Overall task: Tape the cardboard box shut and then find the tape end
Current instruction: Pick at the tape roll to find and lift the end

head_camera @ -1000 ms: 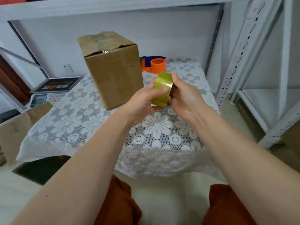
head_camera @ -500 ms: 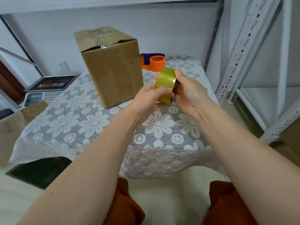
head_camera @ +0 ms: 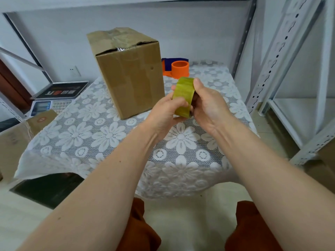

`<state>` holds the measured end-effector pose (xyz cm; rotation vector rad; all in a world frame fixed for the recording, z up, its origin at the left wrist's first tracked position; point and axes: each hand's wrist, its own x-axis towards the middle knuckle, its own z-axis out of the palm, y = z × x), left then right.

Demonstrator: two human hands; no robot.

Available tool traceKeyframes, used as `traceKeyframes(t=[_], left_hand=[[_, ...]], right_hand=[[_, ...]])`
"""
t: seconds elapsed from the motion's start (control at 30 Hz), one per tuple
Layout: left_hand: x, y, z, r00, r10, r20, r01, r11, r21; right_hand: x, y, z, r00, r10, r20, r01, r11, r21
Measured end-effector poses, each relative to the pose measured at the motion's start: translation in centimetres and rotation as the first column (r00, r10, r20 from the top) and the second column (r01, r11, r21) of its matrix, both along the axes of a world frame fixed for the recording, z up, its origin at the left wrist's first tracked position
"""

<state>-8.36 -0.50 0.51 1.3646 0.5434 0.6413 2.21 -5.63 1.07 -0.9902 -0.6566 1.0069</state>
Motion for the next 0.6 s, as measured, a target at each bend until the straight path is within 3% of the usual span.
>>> traceKeyframes(t=[0.6], left_hand=[[0.12, -0.17, 0.09, 1.000, 0.008, 0.028, -0.008, 1.000, -0.003]], right_hand=[[-0.14, 0.00, 0.25, 0.999, 0.028, -0.045, -0.025, 0.998, 0.049]])
